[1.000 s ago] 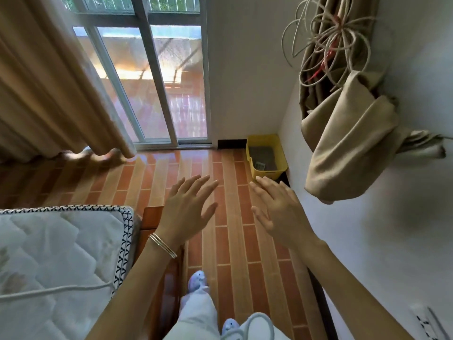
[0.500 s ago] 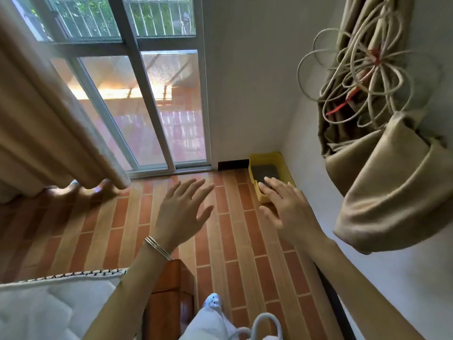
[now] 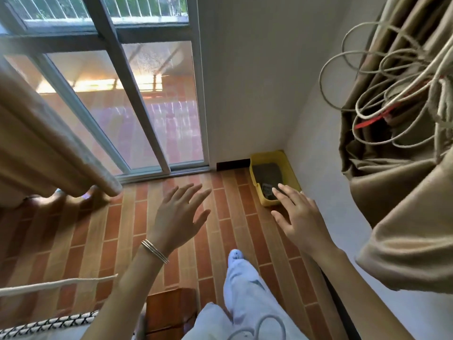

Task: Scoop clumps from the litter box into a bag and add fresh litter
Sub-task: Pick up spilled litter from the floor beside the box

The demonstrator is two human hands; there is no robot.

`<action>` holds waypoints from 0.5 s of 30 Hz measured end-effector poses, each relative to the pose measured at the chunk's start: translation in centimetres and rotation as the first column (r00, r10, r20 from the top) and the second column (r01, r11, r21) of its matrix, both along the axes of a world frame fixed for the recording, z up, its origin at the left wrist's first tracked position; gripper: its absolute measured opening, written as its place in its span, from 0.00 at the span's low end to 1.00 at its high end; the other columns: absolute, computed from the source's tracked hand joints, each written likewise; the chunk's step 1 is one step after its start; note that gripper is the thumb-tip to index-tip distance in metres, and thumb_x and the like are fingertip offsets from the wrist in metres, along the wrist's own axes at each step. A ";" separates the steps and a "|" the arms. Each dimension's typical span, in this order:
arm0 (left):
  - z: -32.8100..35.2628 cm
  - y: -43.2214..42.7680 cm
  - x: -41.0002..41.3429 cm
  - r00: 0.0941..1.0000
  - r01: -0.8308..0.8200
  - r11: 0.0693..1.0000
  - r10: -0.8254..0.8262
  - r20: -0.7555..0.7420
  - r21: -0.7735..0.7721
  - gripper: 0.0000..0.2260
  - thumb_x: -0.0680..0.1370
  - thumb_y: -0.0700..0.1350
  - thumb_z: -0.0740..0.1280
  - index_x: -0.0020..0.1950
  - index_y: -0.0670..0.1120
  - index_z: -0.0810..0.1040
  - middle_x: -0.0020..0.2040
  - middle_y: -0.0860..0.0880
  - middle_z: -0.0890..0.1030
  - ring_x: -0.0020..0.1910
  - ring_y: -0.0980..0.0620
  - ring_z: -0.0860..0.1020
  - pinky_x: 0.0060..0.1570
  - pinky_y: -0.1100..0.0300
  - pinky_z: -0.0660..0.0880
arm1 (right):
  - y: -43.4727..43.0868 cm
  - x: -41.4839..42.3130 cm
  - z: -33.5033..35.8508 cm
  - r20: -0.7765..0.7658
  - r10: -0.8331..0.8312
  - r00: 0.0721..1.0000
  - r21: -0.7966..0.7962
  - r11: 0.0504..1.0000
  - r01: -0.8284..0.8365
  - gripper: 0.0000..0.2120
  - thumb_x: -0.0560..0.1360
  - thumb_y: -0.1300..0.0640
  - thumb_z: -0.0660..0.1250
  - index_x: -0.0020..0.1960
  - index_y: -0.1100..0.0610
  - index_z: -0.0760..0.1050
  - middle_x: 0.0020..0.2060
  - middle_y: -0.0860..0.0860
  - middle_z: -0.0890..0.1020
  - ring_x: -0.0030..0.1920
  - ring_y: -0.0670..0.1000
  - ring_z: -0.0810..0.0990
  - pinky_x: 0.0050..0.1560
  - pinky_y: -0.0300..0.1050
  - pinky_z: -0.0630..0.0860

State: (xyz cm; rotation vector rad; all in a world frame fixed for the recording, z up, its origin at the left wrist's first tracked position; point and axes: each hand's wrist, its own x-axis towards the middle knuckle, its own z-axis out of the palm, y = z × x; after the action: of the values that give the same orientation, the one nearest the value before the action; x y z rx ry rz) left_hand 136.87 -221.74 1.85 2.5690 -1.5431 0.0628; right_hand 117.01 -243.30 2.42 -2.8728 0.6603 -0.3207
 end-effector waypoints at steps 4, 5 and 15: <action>-0.6 -4.3 3.5 0.998 0.066 0.998 -0.066 0.007 -0.019 0.22 0.77 0.57 0.56 0.66 0.50 0.74 0.63 0.47 0.77 0.62 0.46 0.76 0.62 0.50 0.70 | -3.3 2.9 -1.0 -0.028 -0.006 1.000 0.049 0.999 0.007 0.23 0.75 0.49 0.61 0.68 0.55 0.69 0.66 0.53 0.72 0.66 0.53 0.70 0.66 0.51 0.62; -0.4 -5.8 4.5 0.996 0.086 0.996 -0.086 0.010 -0.038 0.21 0.77 0.56 0.57 0.66 0.49 0.75 0.63 0.47 0.78 0.62 0.46 0.76 0.61 0.50 0.71 | -4.5 3.8 -1.1 -0.031 -0.005 1.000 0.059 0.998 0.007 0.23 0.75 0.49 0.60 0.68 0.55 0.68 0.67 0.52 0.72 0.67 0.53 0.70 0.67 0.51 0.62; 2.7 -19.3 15.0 0.991 0.122 0.987 -0.116 0.063 -0.105 0.23 0.77 0.56 0.55 0.66 0.48 0.74 0.63 0.45 0.77 0.62 0.45 0.75 0.61 0.51 0.70 | -16.3 12.7 -0.2 -0.067 0.036 0.997 0.077 0.997 -0.030 0.27 0.76 0.44 0.51 0.69 0.55 0.67 0.68 0.52 0.71 0.68 0.52 0.69 0.68 0.49 0.60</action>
State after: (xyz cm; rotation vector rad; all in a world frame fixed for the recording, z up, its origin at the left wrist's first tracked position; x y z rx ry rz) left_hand 151.86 -241.03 4.55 2.4068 -1.6612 0.2020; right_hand 129.75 -259.64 2.20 -2.8295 0.6218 -0.1894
